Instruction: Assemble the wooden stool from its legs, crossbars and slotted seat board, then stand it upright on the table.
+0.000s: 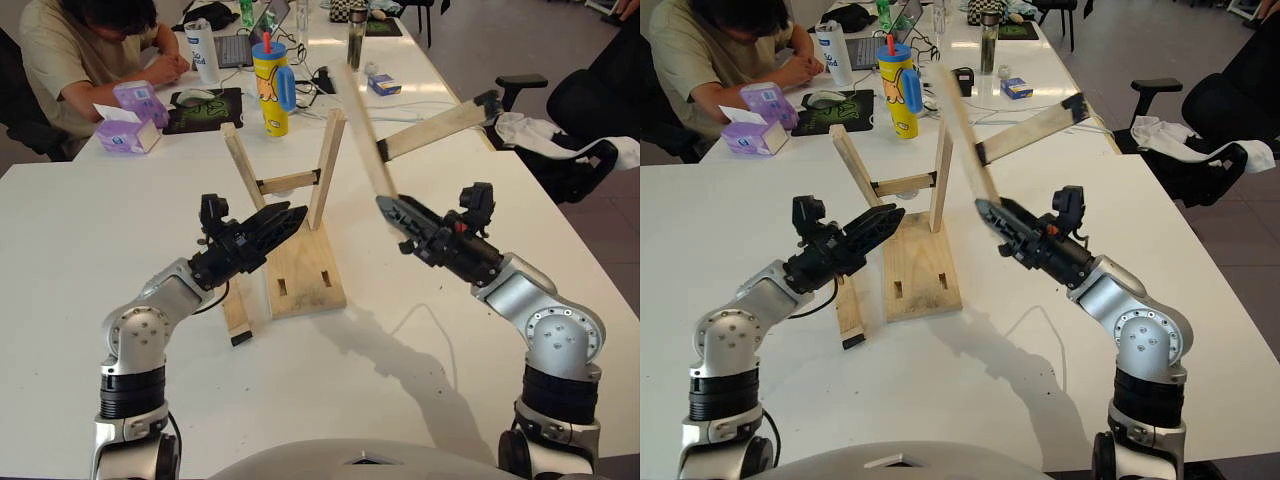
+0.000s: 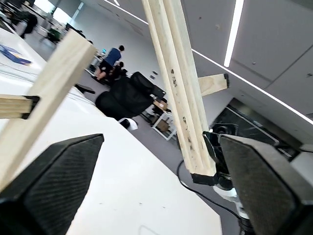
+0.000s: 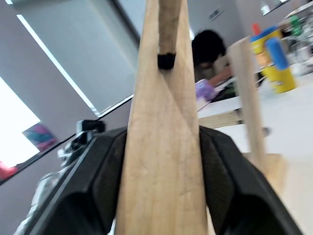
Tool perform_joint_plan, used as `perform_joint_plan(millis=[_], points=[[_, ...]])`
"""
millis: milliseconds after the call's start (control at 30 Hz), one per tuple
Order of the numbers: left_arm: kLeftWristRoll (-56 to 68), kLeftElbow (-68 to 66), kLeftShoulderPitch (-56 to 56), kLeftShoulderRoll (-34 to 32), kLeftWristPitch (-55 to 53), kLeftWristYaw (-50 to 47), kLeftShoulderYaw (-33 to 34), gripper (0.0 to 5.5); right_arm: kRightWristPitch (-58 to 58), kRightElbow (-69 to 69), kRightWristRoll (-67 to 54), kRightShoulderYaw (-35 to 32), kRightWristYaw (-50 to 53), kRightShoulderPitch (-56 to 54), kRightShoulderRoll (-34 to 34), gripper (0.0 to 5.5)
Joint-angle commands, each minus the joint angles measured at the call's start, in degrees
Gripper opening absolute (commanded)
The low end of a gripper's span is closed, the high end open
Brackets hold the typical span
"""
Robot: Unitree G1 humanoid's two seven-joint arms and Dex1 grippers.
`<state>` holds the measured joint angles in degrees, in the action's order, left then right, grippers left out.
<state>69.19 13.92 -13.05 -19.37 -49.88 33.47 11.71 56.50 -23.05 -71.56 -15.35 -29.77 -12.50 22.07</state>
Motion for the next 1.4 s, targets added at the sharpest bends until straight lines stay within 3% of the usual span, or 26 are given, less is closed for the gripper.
perform_joint_plan(millis=[33,267,433,967,1133,1233,1267,1400], points=[[10.44,-1.62,-3.39,-3.35,-8.23,0.83,1.05,5.06,5.86,1.88,-7.96,1.54,-2.98,-5.24,5.01,2.07],[20.57,-1.15,-5.06,-4.96,-11.03,-2.68,2.35,5.08,9.72,3.22,-9.12,4.81,-7.38,-7.62,10.34,2.07],[21.32,-1.21,-5.65,-6.03,-10.71,-3.49,1.91,5.08,11.09,1.64,-8.62,7.49,-11.01,-6.66,12.89,2.07],[24.32,-2.47,-6.61,-9.87,-10.43,-3.12,3.52,2.90,11.81,2.19,-9.28,7.11,-14.84,-5.43,17.52,2.07],[20.22,-3.15,-5.04,-12.21,-10.40,-1.21,3.25,2.17,10.32,2.04,-6.30,7.22,-16.73,-5.08,18.61,2.07],[17.68,-3.87,-3.46,-13.94,-9.94,0.49,4.38,2.05,10.18,2.21,-5.21,7.25,-17.13,-4.97,18.93,2.07],[16.75,-4.15,-2.61,-14.86,-9.92,1.32,5.08,2.05,10.32,2.71,-5.43,6.90,-16.65,-4.96,18.76,2.44],[13.26,-5.88,-1.21,-17.16,-8.87,3.90,7.49,2.05,9.55,3.14,-3.80,6.47,-15.33,-3.69,18.14,3.00]])
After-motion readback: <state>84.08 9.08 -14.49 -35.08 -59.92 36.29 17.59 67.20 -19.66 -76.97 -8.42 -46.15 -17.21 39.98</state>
